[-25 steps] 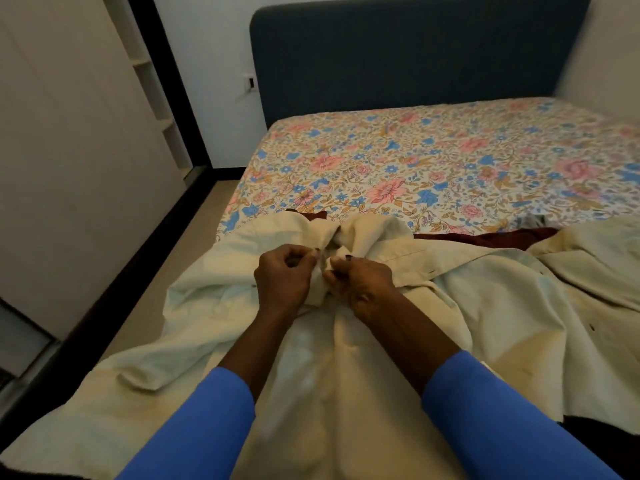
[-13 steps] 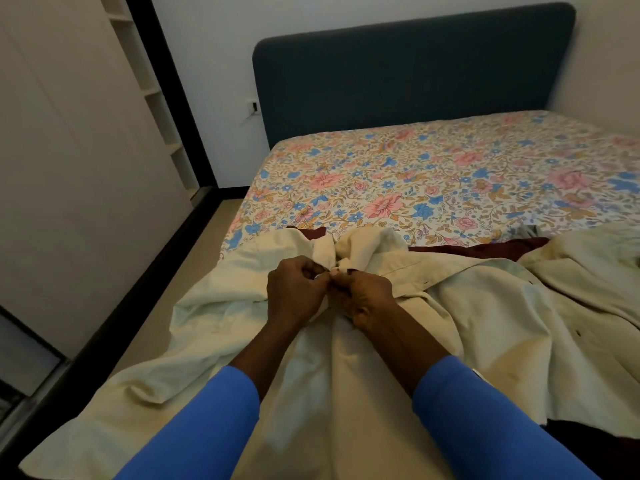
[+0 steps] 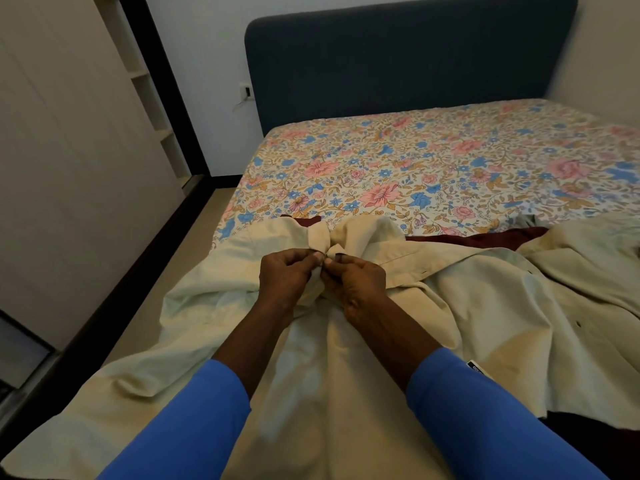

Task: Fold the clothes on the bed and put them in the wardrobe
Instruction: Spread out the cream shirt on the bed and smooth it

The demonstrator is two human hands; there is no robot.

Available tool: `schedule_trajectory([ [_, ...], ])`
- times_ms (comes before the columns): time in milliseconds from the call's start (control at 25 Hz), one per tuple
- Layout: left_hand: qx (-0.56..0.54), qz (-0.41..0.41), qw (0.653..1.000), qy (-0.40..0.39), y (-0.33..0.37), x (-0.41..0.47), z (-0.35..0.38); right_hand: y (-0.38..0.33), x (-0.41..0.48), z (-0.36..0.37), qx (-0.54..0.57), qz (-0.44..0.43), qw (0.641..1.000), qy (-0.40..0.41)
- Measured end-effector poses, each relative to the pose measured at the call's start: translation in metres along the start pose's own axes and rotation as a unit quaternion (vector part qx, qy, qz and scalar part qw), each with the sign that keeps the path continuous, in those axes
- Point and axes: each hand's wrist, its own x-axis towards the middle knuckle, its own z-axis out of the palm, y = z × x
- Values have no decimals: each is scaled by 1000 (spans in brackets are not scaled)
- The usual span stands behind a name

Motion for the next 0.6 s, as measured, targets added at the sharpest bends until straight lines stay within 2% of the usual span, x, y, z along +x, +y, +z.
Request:
schedule_trajectory([
  [400, -5, 15, 999, -37, -6, 10, 5, 1, -1, -3, -77, -70, 995, -10],
  [520, 7, 2, 1000, 4, -10, 11, 9, 10, 4, -6, -154, -128, 980, -5],
  [600, -11, -37, 999, 7, -10, 11, 10, 9, 8, -9, -217, -181, 959, 20],
])
